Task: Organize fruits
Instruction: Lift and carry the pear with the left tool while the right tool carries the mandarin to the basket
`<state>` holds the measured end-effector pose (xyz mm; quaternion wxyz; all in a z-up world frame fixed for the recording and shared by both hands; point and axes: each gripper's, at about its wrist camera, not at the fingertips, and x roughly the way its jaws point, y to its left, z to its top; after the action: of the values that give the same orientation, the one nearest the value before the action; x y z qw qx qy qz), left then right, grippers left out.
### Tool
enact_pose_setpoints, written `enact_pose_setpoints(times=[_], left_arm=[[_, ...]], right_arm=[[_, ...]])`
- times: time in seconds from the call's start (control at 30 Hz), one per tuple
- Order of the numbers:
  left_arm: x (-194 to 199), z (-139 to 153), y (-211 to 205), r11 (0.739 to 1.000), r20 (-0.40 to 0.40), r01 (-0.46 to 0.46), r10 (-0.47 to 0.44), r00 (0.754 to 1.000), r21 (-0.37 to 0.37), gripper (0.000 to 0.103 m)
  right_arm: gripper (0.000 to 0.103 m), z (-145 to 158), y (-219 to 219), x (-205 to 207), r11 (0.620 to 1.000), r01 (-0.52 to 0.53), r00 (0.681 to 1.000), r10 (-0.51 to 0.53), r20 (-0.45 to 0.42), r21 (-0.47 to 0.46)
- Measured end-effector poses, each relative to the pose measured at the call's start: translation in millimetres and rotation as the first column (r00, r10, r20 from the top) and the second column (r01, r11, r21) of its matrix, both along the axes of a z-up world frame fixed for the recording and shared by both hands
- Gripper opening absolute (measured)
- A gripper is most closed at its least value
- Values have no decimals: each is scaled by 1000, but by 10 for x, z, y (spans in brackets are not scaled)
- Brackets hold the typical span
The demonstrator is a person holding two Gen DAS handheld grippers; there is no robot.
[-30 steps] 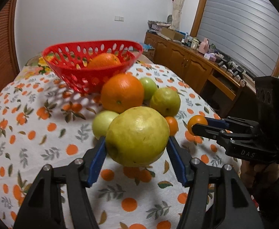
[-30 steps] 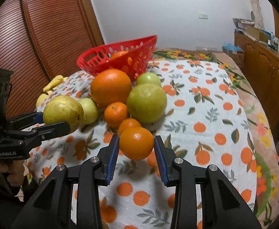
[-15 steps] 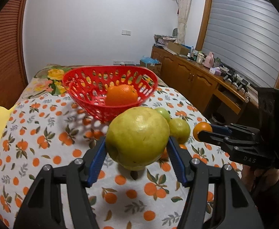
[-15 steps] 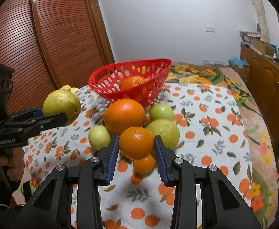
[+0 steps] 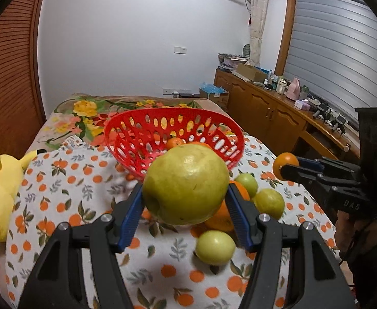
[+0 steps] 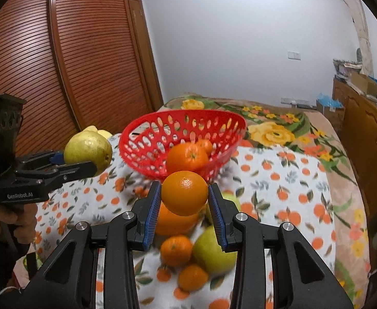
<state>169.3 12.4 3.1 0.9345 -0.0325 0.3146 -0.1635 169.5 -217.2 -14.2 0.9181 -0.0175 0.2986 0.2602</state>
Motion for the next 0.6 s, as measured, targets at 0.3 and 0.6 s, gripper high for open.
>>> enact_pose_setpoints(times=[0.3, 0.6], left_arm=[[441, -78, 6, 1000, -20, -3, 3, 1000, 23, 62], [772, -221, -44, 999, -55, 8, -5, 998, 54, 62]], right_arm=[[37, 33, 148, 371, 1000, -18, 1000, 18, 1, -19], [37, -4, 274, 659, 998, -34, 999, 34, -14, -48]])
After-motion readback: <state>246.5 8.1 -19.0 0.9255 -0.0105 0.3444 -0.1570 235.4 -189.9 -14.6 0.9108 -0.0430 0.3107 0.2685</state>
